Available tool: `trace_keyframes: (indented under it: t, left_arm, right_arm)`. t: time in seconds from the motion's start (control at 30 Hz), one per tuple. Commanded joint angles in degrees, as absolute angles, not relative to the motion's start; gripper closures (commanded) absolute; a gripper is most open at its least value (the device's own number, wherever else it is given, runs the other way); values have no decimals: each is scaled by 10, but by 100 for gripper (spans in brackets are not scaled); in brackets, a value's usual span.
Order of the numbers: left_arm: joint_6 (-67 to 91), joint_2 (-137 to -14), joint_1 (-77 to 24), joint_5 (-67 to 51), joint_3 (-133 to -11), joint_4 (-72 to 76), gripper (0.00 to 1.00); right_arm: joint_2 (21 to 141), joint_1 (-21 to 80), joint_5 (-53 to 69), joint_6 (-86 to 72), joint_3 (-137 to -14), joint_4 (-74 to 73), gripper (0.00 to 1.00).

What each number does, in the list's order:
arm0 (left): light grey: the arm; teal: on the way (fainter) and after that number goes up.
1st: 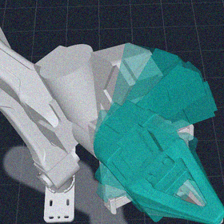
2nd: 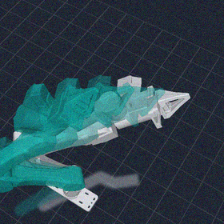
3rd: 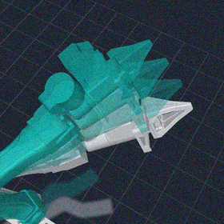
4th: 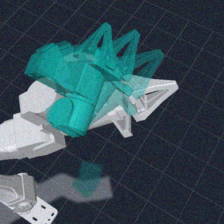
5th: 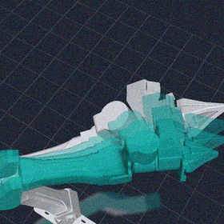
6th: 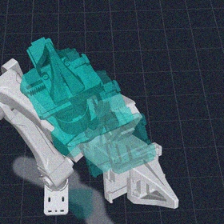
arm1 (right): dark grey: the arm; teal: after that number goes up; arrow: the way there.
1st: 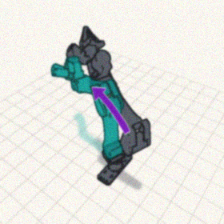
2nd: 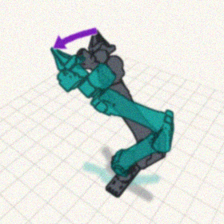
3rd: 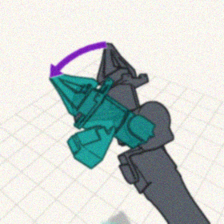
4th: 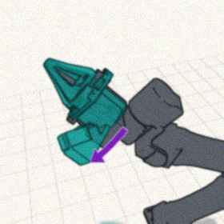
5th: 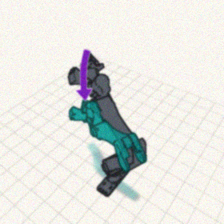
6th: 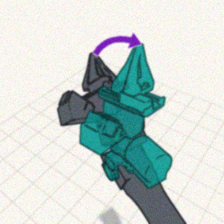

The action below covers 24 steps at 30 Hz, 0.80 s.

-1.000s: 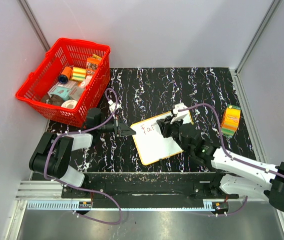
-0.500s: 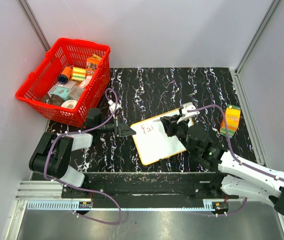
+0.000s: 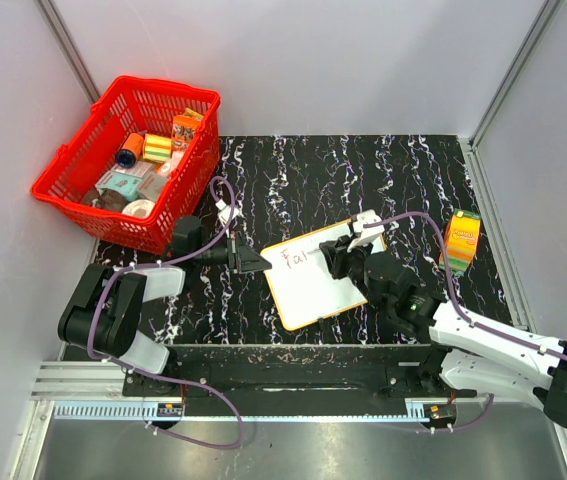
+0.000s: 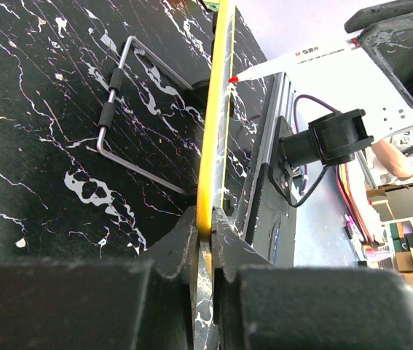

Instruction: Write a sentence on the whiteboard

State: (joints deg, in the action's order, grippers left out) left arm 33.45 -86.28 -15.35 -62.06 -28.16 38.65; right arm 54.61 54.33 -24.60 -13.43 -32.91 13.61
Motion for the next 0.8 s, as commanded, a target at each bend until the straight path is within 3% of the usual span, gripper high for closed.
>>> trace_keyframes:
  t: [0.0, 0.77]
  left_arm:
    - [273, -853, -165, -616, -290, 385, 100]
    - [269, -853, -169, -615, -292, 380, 100]
  right_arm:
    - [549, 544, -265, -144, -323, 152, 100]
    - [528, 519, -306, -150, -316, 117, 100]
